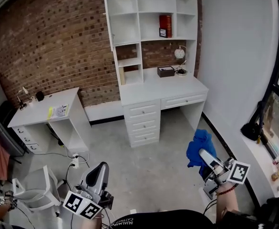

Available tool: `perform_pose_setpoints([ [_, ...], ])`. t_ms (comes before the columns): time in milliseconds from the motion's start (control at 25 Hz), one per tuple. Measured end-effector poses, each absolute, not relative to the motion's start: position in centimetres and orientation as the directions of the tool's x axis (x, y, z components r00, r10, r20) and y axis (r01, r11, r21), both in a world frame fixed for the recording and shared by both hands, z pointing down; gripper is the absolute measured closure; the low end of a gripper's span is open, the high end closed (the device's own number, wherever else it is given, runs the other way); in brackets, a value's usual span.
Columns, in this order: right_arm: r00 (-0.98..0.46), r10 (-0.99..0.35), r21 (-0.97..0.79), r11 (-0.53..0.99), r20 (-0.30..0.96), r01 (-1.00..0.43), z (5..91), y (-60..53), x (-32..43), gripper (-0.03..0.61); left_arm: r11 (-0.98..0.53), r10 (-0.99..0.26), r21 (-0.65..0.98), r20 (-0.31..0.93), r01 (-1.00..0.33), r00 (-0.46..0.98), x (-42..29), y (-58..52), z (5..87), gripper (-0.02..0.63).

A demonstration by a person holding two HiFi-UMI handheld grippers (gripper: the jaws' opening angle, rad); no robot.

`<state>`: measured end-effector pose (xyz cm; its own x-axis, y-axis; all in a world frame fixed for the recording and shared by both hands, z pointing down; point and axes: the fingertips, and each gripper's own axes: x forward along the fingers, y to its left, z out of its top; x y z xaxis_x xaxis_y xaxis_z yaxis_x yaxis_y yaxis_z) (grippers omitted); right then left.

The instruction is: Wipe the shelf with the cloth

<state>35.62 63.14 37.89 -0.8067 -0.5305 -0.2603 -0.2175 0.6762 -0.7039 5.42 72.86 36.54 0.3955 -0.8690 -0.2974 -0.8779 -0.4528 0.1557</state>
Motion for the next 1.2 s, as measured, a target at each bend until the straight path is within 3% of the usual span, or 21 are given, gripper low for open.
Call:
perform_pose_setpoints([
  [240,-0.803,-0.523,-0.679,0.702,-0.285,-0.216,36.7,53.7,39.9,0.52,-0.442,-0.861,0.157,-0.35,-0.883,0.369,9.2,63.7,35.2,0.612],
  [560,-0.846,-0.468,-0.721,0.675,-0.256,-0.156,38.5,46.4,38.9,0.52,-0.381,-0.9,0.183,-0.297,-0.906,0.319,9.8,57.7,36.0,0.612],
  [1200,-0.789,-0.574,-0.766,0.602,-0.219,-0.226,40.8,32.3,32.4,0.52,-0.481,-0.861,0.167,-0.274,-0.861,0.428,3.2,40.7,36.2,0.612],
])
